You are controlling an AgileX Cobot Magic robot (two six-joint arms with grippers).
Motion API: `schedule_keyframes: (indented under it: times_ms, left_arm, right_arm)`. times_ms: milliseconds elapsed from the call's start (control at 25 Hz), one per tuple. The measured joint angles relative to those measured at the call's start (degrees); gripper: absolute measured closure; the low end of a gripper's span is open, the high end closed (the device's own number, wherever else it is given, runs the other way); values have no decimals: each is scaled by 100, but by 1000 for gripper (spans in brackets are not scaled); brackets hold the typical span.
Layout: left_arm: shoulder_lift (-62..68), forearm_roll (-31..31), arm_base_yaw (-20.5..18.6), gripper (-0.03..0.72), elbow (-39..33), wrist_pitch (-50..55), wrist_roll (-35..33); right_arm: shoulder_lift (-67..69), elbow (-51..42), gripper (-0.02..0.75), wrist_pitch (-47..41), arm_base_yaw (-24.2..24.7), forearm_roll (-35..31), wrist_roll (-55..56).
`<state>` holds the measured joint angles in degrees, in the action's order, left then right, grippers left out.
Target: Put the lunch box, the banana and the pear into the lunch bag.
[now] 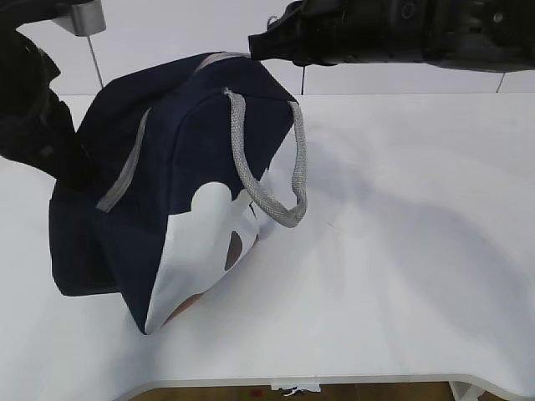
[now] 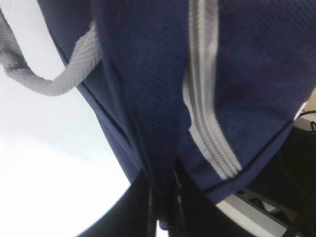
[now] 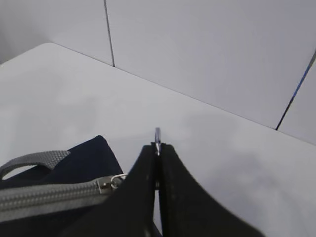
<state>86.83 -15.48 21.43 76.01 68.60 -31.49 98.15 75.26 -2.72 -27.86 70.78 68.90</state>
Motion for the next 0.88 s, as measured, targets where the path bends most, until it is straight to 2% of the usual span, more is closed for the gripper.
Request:
schedule_keyframes:
  times_ms: [320,560,880]
  left_arm:
    - [0,120,-7,691,-50,97,0]
    - [-3,201,-7,691,-232,86,0]
    - [-126,169,-7,691,-521,-162,31]
  right_arm:
    - [65,0,737,272,12,45,418]
    - [205,5,737,163,24,125,492]
    - [320,5,737,355,295,125,623]
